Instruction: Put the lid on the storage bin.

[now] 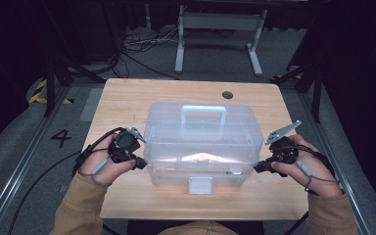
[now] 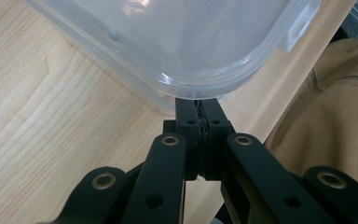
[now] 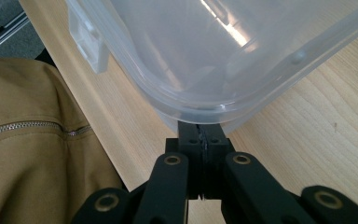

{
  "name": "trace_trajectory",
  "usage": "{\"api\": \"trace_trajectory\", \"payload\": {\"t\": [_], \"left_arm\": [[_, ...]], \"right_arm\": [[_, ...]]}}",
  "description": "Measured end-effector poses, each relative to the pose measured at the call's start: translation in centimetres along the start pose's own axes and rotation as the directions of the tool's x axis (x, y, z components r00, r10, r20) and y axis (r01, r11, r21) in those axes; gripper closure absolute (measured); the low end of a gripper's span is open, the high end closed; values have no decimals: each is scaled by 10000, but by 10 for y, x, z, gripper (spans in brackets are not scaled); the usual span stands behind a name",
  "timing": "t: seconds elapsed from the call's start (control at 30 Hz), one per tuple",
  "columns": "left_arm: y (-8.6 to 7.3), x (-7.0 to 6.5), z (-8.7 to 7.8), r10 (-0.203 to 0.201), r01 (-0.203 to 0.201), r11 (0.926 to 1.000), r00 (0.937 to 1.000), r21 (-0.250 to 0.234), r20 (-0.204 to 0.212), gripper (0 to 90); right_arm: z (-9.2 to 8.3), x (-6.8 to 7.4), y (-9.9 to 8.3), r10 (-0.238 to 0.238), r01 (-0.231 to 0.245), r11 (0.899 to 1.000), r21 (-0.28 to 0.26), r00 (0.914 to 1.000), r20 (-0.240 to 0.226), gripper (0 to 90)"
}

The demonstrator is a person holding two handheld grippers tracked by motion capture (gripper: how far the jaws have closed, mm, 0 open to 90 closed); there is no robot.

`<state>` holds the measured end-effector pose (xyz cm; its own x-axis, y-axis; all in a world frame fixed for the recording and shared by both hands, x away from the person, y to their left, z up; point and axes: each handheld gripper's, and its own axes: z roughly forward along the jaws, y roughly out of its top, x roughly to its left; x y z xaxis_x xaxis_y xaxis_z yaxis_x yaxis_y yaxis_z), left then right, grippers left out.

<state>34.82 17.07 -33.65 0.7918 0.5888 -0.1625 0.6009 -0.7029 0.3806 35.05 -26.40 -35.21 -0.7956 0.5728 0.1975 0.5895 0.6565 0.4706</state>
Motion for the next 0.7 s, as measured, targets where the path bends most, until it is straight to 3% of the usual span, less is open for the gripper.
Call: {"api": "trace_trajectory", "payload": {"t": [0.7], "left_arm": [[1,2,8,75,-79,9989,9999,463,93,876]], "right_arm": [[9,-1,1,-126,127,9984,548,9999,-22,900]]}}
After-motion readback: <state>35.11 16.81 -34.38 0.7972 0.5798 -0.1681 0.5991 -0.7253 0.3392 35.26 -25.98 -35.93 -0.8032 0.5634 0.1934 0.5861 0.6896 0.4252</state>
